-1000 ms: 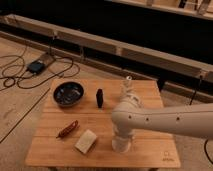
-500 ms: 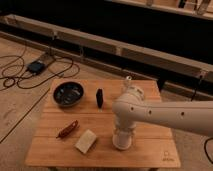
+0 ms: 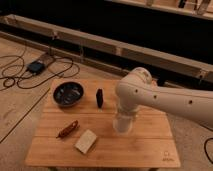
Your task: Place the ceramic cup over the eraser
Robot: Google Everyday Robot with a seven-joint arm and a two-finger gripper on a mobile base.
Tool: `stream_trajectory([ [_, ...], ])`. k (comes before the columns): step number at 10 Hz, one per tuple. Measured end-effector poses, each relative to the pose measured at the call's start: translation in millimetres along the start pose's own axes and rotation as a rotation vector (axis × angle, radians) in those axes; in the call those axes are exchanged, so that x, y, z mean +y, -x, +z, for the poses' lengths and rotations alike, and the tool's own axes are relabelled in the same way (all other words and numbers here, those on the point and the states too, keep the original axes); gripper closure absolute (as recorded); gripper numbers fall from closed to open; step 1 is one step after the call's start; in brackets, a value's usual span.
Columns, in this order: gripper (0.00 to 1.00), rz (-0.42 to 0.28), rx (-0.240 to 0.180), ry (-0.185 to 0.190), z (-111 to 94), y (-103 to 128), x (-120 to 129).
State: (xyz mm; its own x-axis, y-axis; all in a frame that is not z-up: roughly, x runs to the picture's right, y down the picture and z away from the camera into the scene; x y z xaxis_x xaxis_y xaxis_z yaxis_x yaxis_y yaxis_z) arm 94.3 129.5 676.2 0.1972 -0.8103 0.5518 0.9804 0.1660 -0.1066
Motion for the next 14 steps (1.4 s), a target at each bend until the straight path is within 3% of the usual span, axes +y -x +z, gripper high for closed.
stream_trajectory([
  [4,1.00,-0.035,0.058,-0.009,-26.3,-49.1,-28.9],
  [14,1.00,-0.158,0.165,0.000,-53.7,-126.5,-109.0],
])
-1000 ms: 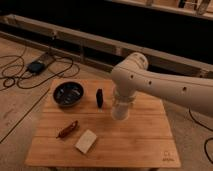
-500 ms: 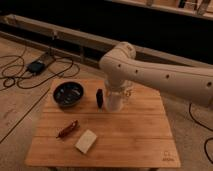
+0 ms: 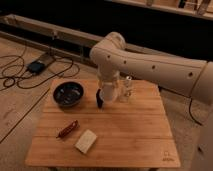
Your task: Place the ceramic cup over the eraser
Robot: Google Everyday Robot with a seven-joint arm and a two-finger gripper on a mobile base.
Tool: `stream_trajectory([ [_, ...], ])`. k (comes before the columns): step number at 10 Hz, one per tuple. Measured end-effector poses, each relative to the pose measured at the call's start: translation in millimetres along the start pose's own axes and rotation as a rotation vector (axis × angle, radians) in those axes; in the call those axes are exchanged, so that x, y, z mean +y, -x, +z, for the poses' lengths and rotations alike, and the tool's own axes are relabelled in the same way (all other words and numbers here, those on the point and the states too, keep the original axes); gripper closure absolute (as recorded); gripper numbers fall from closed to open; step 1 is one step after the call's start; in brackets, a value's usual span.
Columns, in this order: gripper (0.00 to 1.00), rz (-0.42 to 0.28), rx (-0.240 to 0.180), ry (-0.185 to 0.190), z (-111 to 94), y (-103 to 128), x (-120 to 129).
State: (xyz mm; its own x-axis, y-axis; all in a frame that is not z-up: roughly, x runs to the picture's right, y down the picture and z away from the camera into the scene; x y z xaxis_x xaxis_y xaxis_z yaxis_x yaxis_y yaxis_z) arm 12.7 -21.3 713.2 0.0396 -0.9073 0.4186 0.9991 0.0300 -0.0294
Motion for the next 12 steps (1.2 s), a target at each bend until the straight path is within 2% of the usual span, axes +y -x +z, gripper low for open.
stream_trajectory([
  [3,1.00,-0.032,0.020,-0.006,-0.9,-16.1,-19.7],
  [6,1.00,-0.058,0.025,-0.006,8.7,-24.6,-35.5],
  [9,1.00,-0.067,0.012,0.000,28.9,-27.3,-42.0],
  [12,1.00,-0.064,-0.023,0.010,57.1,-19.2,-41.2],
])
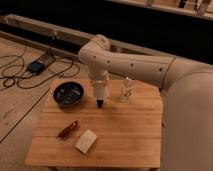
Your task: Place the ceramic cup over the eraser
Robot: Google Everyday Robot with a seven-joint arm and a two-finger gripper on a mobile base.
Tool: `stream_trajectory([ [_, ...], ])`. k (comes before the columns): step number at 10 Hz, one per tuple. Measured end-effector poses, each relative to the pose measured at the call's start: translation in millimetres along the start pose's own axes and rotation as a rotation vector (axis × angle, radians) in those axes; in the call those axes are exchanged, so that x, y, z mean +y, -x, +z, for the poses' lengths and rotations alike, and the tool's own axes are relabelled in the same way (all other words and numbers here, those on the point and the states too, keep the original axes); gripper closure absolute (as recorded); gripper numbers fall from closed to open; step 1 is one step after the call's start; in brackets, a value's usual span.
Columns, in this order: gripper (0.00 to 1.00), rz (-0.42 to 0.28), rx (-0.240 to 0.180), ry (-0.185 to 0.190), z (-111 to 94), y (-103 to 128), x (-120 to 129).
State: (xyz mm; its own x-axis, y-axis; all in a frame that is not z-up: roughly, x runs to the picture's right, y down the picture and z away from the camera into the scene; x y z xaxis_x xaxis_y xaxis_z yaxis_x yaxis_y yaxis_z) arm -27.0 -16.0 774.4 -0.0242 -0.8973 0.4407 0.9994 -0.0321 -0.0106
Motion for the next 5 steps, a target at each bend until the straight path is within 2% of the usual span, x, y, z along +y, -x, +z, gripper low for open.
stream_trajectory([
  [5,0.98,0.017,-0.051,-0.006,37.5,15.6,1.3],
])
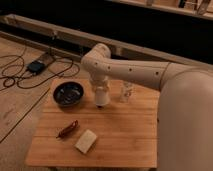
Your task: Place the ceramic cup over the eraser
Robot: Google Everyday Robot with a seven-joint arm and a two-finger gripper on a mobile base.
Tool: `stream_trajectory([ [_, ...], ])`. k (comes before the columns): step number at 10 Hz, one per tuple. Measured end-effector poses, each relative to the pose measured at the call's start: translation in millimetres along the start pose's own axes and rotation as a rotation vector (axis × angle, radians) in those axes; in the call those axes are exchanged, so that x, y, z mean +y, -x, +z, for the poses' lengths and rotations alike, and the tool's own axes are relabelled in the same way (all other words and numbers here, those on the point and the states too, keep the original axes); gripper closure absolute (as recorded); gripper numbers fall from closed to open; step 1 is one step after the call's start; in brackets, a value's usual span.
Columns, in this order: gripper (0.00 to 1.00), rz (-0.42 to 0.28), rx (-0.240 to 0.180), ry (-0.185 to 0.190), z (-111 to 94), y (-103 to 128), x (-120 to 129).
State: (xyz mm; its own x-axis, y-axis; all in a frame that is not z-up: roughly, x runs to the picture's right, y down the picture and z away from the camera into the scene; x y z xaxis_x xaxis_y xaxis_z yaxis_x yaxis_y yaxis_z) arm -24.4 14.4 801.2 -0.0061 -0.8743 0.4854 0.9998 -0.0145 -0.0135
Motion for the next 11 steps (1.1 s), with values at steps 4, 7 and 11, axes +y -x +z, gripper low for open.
stream_trajectory([
  [4,0.57,0.001,-0.020,-0.020,16.2,6.5,-1.9],
  [7,0.29,0.000,-0.024,-0.032,20.1,8.0,-0.8],
  [11,0.27,0.005,-0.018,-0.042,18.6,6.1,2.7],
])
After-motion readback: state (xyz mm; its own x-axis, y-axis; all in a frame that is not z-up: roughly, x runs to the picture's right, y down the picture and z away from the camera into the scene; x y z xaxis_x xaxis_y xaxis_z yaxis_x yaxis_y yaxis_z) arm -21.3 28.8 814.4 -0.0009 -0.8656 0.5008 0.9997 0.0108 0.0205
